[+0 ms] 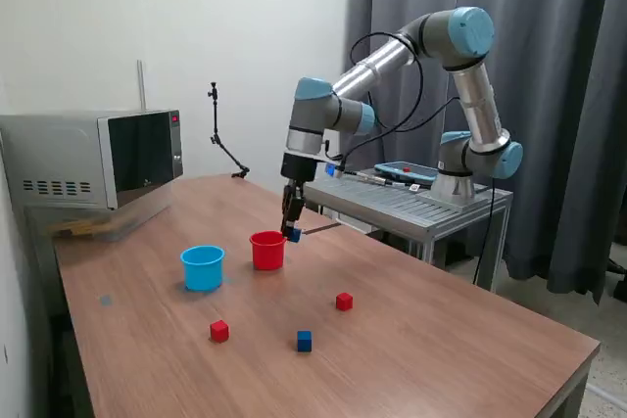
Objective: Place red objects in the red bin, and blue objects in the blue bin.
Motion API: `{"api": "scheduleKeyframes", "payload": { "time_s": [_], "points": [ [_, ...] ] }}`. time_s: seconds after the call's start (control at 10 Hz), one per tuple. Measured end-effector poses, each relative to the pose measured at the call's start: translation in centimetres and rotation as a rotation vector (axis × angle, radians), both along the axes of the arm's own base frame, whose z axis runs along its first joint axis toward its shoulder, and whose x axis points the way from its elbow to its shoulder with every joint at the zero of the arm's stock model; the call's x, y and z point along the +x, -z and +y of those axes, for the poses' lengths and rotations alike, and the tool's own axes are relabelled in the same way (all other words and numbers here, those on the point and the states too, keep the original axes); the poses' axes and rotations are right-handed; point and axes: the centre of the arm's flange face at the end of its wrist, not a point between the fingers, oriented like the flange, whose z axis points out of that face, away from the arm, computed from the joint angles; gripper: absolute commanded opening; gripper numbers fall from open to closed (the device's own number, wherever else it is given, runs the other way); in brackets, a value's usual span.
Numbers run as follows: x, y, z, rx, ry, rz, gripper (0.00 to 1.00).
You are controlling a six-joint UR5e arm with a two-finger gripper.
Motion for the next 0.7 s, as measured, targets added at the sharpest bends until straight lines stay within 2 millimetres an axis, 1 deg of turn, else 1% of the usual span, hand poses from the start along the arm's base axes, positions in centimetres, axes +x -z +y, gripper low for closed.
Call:
{"api": "scheduleKeyframes", "payload": {
  "time_s": [0.2, 0.4, 0.5, 0.6, 0.7],
  "points": [
    [-0.9, -1.3, 2.3, 0.015, 0.010, 0.027, 0.00],
    [-2.1, -2.9, 6.2, 0.049, 0.044, 0.065, 0.00],
    [-3.2, -3.8, 7.9, 0.066, 0.061, 0.093, 0.00],
    [-4.5, -4.7, 9.2, 0.079, 0.072, 0.124, 0.00],
    [-5.8, -5.5, 10.1, 0.089, 0.078, 0.152, 0.00]
  ]
}}
